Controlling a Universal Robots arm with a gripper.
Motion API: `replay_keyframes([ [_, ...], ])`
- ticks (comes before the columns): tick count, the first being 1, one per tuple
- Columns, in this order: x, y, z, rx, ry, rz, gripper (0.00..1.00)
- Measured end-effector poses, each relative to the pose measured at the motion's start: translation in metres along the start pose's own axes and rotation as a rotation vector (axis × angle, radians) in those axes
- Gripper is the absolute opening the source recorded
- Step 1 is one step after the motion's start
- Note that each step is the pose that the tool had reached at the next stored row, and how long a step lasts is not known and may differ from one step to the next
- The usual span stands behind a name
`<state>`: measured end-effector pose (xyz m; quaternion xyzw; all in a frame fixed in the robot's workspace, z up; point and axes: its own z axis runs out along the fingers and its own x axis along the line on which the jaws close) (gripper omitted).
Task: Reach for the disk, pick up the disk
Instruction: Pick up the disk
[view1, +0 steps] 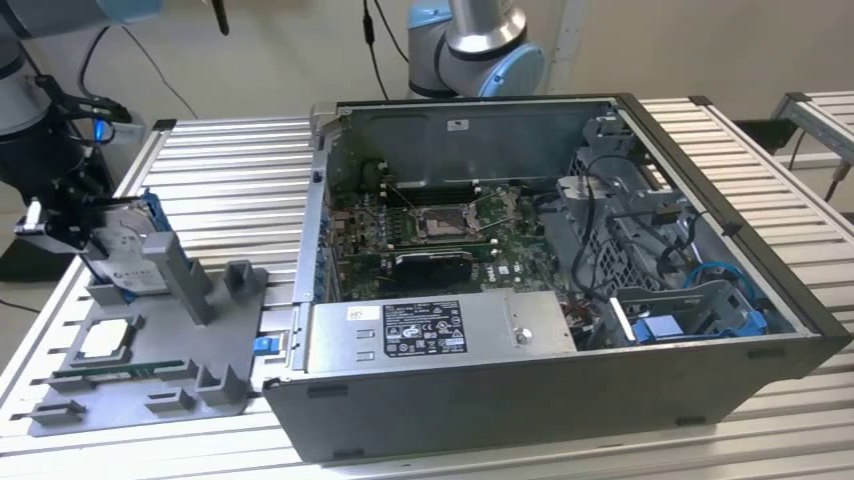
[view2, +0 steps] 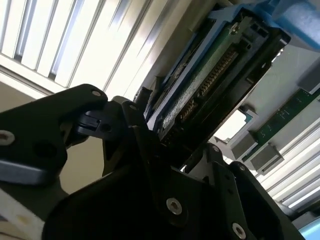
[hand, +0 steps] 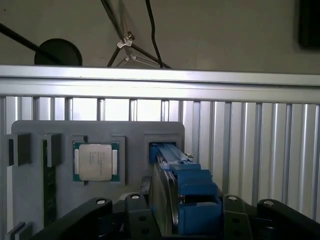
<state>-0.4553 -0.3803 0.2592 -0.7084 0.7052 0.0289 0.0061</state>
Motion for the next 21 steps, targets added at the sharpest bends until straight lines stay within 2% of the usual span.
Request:
replay_keyframes([
  [7, -0.0002, 0.0001, -0.0032, -0.0014, 0.0001, 0.000, 0.00],
  [19, -0.0002, 0.0001, -0.0035, -0.0016, 0.0002, 0.000, 0.00],
  [20, -0.0001, 0.0001, -0.0035, -0.0017, 0.0007, 0.000, 0.00],
  [21, -0.0003, 0.0001, -0.0036, -0.0017, 0.0052, 0.000, 0.00],
])
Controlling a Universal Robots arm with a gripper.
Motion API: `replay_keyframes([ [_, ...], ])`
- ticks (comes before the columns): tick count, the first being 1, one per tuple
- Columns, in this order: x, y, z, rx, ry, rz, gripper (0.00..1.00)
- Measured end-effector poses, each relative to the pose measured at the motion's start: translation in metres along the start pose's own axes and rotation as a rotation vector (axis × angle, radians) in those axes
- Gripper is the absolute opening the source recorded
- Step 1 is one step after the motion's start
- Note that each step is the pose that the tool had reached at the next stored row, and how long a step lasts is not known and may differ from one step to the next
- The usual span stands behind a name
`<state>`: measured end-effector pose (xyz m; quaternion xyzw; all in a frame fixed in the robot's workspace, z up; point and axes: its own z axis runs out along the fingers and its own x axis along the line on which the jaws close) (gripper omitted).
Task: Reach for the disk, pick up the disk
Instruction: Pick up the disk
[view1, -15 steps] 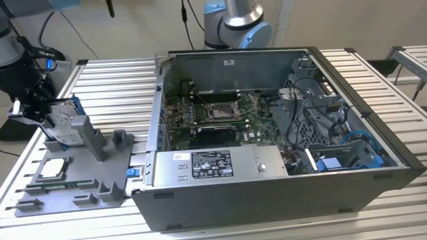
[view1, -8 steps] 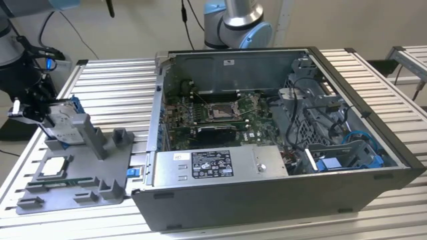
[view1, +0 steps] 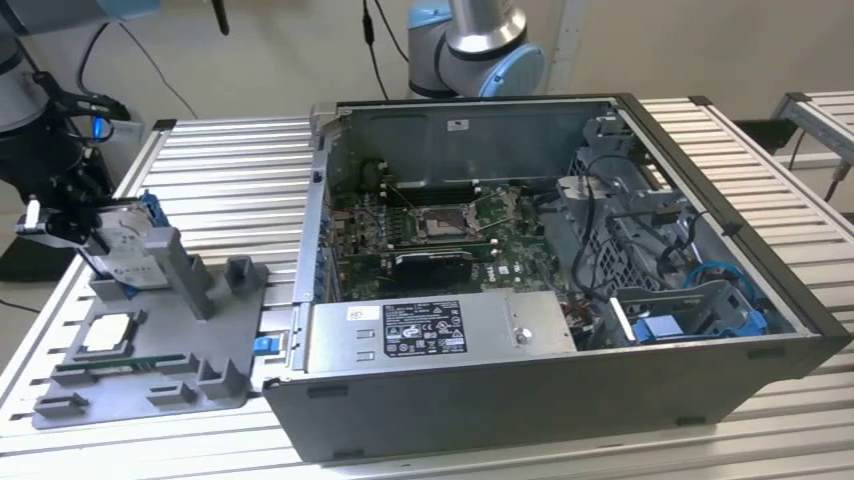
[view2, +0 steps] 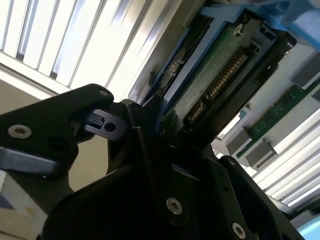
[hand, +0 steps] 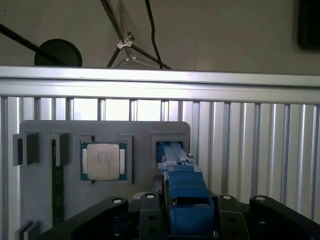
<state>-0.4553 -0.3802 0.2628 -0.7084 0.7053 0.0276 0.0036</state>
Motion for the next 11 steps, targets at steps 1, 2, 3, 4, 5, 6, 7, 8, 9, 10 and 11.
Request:
replay_keyframes([
  [1, 0.0000, 0.0000, 0.0000, -0.0001, 0.0023, 0.000, 0.00],
  [2, 0.0001, 0.0000, 0.0000, -0.0001, 0.0018, 0.000, 0.00],
  [3, 0.0000, 0.0000, 0.0000, -0.0001, -0.0039, 0.000, 0.00],
  [4, -0.0001, 0.0000, 0.0000, 0.0000, -0.0054, 0.000, 0.00],
  [5, -0.0001, 0.0000, 0.0001, 0.0002, -0.0046, 0.000, 0.00],
  [6, -0.0001, 0.0000, 0.0001, 0.0001, -0.0040, 0.000, 0.00],
  [7, -0.0001, 0.0000, 0.0001, 0.0002, -0.0042, 0.000, 0.00],
  [8, -0.0001, 0.0000, 0.0001, 0.0001, -0.0053, 0.000, 0.00],
  [9, -0.0001, 0.0000, 0.0001, 0.0000, -0.0054, 0.000, 0.00],
  [10, -0.0001, 0.0000, 0.0001, 0.0001, -0.0051, 0.000, 0.00],
  [11, 0.0000, 0.0000, 0.0001, 0.0001, -0.0045, 0.000, 0.00],
])
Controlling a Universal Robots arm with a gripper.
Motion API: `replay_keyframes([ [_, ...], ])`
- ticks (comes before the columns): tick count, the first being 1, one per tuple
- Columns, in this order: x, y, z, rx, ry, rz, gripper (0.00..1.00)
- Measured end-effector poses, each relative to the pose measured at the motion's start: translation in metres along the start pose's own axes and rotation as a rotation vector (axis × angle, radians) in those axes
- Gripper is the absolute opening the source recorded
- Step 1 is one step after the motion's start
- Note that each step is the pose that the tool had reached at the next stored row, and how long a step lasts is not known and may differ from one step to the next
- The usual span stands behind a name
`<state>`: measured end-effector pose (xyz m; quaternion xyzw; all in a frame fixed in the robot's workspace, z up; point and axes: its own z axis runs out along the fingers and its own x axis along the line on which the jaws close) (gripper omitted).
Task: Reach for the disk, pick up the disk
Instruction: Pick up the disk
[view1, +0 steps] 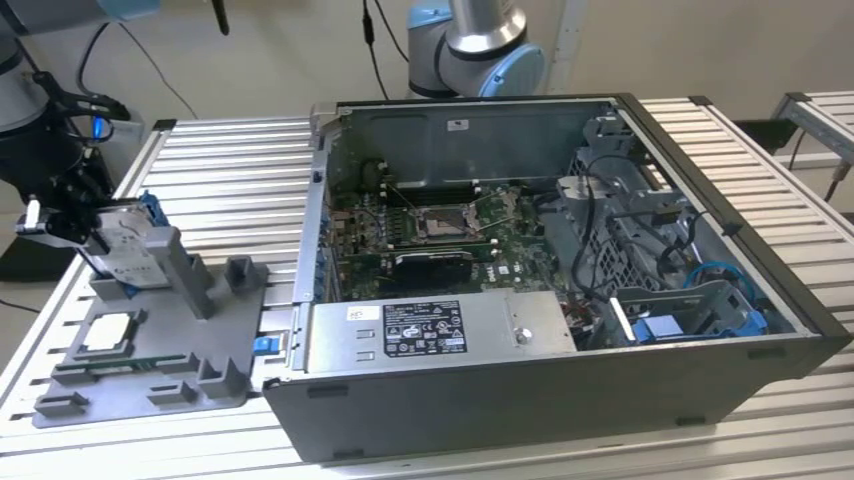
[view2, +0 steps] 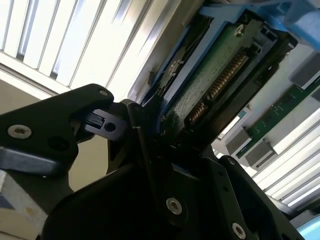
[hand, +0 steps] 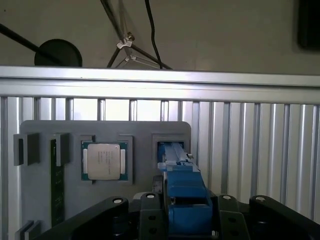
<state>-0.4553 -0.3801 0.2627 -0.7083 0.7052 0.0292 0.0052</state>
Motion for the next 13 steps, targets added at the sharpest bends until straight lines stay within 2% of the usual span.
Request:
replay_keyframes([
  [13, 0.0000, 0.0000, 0.0000, 0.0000, -0.0018, 0.000, 0.00],
])
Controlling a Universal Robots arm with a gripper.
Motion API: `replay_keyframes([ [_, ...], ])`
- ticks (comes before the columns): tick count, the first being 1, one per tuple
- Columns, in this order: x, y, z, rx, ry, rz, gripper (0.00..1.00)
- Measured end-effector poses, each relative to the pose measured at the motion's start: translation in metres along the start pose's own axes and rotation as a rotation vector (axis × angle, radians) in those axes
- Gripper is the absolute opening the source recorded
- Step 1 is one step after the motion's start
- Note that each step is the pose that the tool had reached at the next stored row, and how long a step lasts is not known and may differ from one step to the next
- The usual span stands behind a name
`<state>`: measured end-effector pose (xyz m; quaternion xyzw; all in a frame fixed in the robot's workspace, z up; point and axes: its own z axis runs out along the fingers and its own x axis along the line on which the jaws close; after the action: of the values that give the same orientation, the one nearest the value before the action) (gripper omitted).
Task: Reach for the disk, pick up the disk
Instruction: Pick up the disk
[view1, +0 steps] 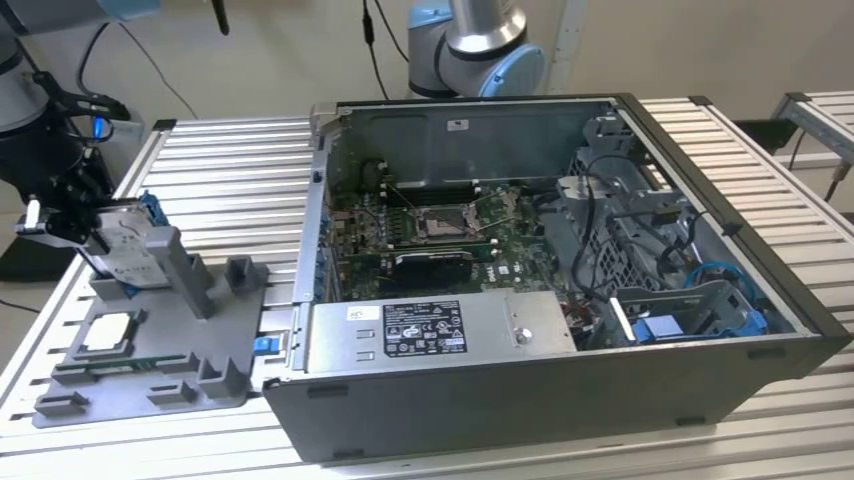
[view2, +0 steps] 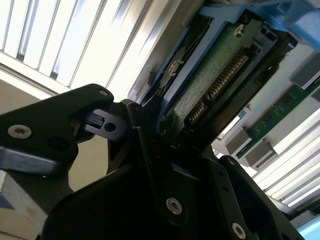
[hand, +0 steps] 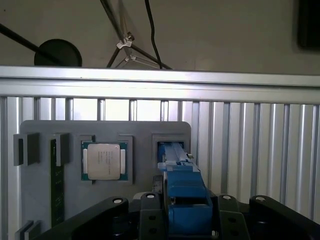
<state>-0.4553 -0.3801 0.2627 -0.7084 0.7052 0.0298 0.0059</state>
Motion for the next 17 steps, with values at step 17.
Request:
replay_keyframes([
  [17, 0.0000, 0.0000, -0.0001, 0.0002, -0.0072, 0.000, 0.00],
])
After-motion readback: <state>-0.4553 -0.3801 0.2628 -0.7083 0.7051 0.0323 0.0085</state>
